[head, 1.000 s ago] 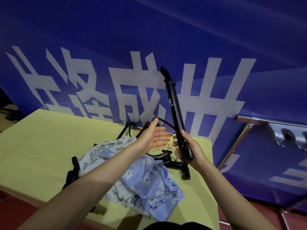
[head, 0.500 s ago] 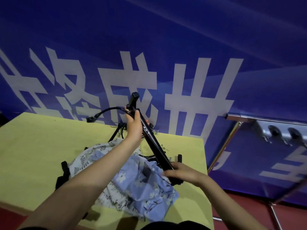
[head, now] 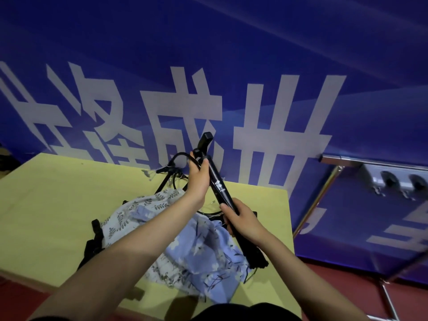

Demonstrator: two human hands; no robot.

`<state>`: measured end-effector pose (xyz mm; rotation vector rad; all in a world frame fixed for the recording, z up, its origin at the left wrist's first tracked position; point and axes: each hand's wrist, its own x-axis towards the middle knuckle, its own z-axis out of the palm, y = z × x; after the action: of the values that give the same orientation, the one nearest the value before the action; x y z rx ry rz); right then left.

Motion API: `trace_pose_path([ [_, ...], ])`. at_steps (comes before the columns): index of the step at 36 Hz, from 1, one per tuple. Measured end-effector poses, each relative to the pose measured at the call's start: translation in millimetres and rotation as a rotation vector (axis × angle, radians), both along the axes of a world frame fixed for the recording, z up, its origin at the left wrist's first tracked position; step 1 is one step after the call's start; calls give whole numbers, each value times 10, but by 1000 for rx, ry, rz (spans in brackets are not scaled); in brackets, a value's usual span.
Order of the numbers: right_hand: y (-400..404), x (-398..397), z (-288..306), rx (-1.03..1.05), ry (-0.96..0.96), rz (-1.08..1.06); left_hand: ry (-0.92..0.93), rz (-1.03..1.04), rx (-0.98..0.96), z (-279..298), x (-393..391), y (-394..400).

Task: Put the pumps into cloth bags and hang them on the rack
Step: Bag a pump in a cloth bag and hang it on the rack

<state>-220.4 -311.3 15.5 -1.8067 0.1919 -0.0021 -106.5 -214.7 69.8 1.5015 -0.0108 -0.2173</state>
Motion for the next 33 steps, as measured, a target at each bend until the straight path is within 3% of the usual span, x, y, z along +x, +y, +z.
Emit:
trace_pose_path([
  [9, -232, -71, 35, 49, 116, 146, -211, 195, 291, -45, 291, 428],
  [13, -263, -110, 35, 52, 149, 194, -294, 120, 317, 52, 238, 489],
  [19, -331, -144, 102, 23, 172, 249, -177, -120, 195, 139, 287, 655],
  [25, -452, -169, 155, -5, 214, 281, -173, -266, 244, 131, 281, 789],
  [30, -548, -125, 104, -255, 174, 255, -219, -358, 454, 147, 283, 797],
  [33, -563, -88, 94, -426, 152, 226, -179, -389, 471, 128, 264, 789],
])
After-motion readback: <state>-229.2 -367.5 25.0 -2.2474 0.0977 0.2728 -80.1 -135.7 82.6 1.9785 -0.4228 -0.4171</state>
